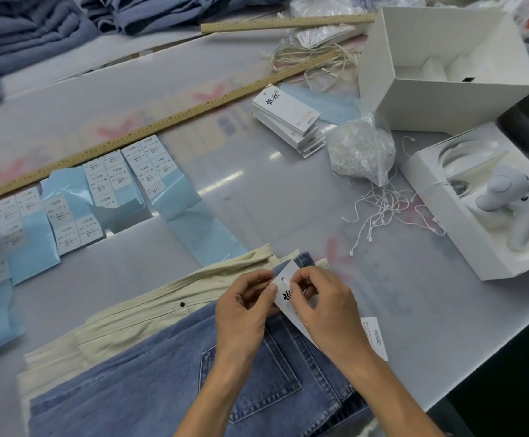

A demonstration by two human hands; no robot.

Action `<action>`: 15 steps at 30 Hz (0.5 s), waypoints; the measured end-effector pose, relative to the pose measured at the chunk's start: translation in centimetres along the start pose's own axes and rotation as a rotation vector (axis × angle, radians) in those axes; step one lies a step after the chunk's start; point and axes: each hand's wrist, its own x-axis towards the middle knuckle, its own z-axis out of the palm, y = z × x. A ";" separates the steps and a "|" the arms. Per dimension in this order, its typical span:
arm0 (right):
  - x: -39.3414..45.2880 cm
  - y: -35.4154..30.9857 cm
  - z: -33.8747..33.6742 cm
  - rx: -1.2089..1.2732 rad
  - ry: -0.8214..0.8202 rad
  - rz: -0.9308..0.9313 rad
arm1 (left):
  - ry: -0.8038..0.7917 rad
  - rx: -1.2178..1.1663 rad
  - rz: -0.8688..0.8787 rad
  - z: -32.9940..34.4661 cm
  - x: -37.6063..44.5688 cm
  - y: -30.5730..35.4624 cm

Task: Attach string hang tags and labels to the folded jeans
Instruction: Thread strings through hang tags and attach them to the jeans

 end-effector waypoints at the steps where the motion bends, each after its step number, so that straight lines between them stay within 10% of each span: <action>1: 0.1 -0.1 -0.1 -0.002 -0.004 0.001 | -0.006 0.005 0.000 0.0 0.0 0.0; 15: -0.3 -0.1 0.2 0.030 0.011 0.057 | -0.079 0.032 0.046 -0.1 -0.4 0.1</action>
